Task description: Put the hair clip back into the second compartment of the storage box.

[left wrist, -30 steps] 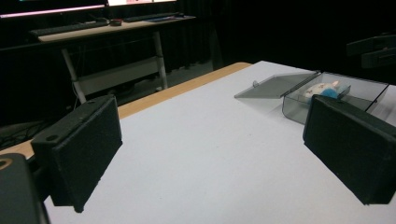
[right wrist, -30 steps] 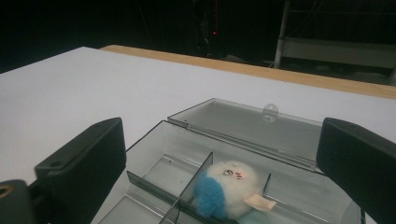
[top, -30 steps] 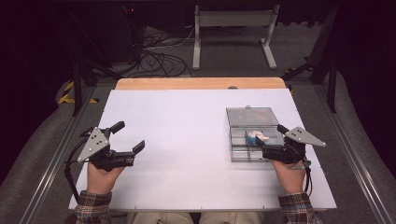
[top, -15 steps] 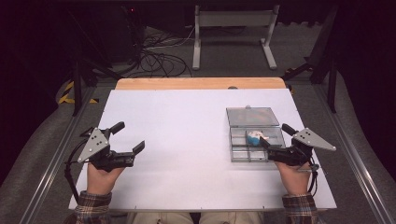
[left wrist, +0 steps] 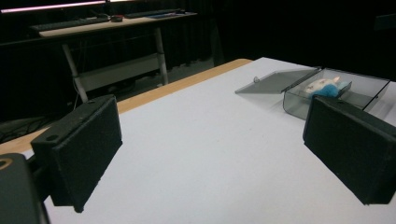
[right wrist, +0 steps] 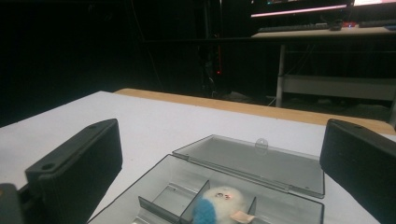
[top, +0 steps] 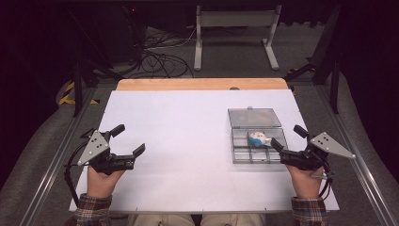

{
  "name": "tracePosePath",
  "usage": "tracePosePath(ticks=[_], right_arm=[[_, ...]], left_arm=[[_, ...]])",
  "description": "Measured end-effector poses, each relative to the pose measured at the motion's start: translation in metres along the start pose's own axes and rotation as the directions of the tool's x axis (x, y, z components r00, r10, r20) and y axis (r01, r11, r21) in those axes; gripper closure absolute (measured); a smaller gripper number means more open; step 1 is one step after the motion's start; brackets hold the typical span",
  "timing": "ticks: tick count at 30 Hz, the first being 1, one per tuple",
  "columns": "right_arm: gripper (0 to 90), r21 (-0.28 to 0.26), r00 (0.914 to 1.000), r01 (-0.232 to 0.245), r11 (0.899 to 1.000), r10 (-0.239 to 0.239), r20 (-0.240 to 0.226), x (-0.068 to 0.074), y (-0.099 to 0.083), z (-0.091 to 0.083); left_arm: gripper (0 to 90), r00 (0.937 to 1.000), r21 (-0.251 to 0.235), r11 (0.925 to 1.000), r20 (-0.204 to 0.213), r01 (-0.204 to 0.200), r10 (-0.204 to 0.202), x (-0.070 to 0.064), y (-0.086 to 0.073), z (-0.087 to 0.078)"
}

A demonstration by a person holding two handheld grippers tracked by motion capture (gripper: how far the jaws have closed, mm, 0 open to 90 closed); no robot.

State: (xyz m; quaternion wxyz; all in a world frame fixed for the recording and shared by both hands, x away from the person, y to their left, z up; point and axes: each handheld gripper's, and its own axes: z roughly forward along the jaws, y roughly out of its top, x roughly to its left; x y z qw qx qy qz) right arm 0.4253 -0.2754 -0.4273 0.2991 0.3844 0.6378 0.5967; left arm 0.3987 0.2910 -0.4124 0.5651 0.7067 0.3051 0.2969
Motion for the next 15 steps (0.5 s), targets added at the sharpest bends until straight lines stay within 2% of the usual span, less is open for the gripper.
tracePosePath(ticks=[15], right_arm=[[0.0,-0.049,0.9999,-0.006,0.999,0.007,0.01,-0.014,-0.002,-0.015]], left_arm=[[5.0,1.0,-0.001,1.0,-0.006,0.006,-0.006,0.003,-0.003,-0.002]])
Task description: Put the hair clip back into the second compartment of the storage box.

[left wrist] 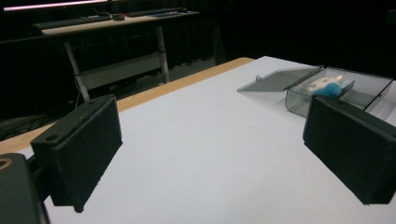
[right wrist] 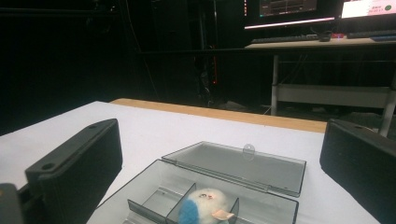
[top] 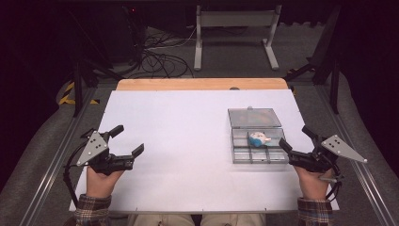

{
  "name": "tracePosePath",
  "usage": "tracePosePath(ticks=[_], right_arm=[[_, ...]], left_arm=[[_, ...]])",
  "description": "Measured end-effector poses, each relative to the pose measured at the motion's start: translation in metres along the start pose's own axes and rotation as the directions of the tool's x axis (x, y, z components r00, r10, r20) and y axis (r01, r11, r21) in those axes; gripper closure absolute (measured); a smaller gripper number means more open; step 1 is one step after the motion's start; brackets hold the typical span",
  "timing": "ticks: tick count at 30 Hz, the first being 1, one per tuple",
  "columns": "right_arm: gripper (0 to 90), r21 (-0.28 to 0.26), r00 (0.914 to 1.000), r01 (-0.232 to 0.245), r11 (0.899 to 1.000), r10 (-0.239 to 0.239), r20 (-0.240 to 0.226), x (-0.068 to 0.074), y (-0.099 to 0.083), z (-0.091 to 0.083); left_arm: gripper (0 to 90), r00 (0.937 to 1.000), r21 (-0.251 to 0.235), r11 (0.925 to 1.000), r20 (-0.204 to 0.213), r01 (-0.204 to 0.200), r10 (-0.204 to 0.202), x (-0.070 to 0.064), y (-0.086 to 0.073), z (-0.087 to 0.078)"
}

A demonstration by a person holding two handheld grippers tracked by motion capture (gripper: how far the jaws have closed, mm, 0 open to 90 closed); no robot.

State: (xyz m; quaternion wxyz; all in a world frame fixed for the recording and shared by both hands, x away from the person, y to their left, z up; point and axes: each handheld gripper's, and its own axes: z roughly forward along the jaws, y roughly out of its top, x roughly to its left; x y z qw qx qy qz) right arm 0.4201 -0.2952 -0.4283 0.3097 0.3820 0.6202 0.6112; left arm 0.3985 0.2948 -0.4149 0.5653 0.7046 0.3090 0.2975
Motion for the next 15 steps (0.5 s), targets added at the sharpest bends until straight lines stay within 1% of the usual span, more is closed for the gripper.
tracePosePath(ticks=[5,6,7,9,15], right_arm=[[0.0,-0.014,1.0,-0.008,1.0,0.008,-0.005,-0.0036,-0.001,-0.0028],[0.0,-0.023,0.9998,-0.018,1.0,0.018,-0.008,-0.0044,-0.0014,-0.0033],[0.0,-0.032,0.9994,-0.029,0.999,0.028,-0.021,-0.0056,-0.0019,-0.0038],[0.0,-0.041,0.9988,-0.041,0.998,0.04,-0.026,-0.0075,-0.0025,-0.0048],[0.0,-0.036,0.9993,-0.031,0.999,0.03,-0.022,-0.0066,-0.0027,-0.0039]], left_arm=[[5.0,1.0,-0.002,1.0,-0.007,0.004,-0.004,0.001,-0.0004,-0.0014],[4.9,1.0,-0.005,1.0,-0.008,0.001,-0.001,0.0014,-0.0003,-0.0015],[4.9,1.0,-0.006,1.0,-0.009,-0.001,0.001,0.0016,0.0,-0.0018],[4.7,0.9999,-0.008,1.0,-0.012,0.002,-0.002,0.0013,0.0003,-0.0021],[4.6,0.9999,-0.007,1.0,-0.01,0.002,-0.002,0.0014,0.0002,-0.0021]])
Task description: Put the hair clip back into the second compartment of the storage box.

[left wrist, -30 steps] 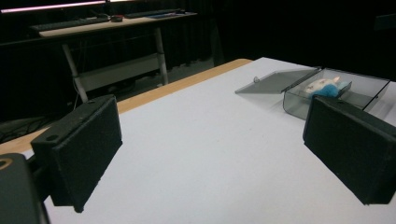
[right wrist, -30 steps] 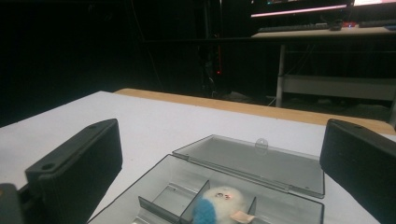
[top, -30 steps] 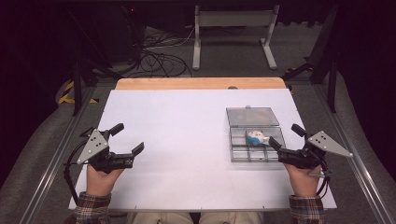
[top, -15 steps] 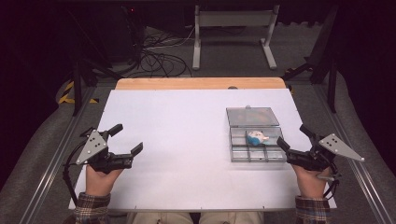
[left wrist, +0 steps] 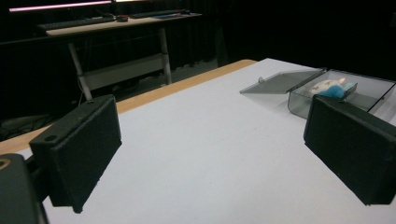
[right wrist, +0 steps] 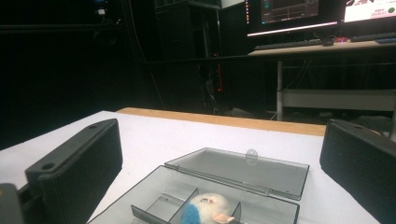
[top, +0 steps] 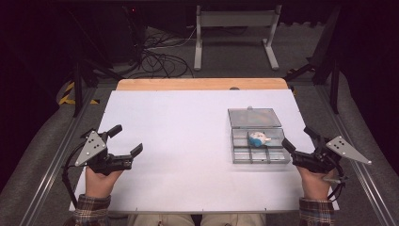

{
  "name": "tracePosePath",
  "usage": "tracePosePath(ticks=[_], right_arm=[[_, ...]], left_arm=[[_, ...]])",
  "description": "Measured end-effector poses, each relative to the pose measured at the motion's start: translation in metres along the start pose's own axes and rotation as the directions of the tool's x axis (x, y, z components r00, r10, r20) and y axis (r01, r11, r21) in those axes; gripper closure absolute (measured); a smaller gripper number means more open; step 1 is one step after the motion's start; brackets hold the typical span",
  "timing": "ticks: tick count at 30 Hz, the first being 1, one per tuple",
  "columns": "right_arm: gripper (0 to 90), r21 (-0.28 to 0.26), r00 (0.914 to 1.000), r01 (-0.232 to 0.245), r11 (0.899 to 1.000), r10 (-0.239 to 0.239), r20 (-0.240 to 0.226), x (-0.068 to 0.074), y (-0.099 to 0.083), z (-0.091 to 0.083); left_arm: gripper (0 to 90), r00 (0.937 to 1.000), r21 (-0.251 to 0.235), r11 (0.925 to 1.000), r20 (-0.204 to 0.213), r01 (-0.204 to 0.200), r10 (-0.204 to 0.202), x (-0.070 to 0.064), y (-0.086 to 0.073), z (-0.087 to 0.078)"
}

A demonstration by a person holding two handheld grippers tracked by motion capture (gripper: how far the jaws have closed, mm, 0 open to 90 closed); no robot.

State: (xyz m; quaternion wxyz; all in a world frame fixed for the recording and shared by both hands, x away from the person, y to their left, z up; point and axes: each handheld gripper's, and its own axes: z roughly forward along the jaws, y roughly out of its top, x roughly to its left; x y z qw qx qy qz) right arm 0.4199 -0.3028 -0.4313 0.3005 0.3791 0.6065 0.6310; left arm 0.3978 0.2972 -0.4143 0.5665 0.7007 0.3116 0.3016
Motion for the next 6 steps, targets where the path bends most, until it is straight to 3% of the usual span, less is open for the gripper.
tracePosePath(ticks=[6], right_arm=[[0.0,0.006,1.0,0.001,1.0,-0.001,-0.007,0.0,-0.0001,0.0006]], left_arm=[[4.6,1.0,0.008,1.0,0.0,-0.005,0.005,0.0004,-0.0016,0.0013]])
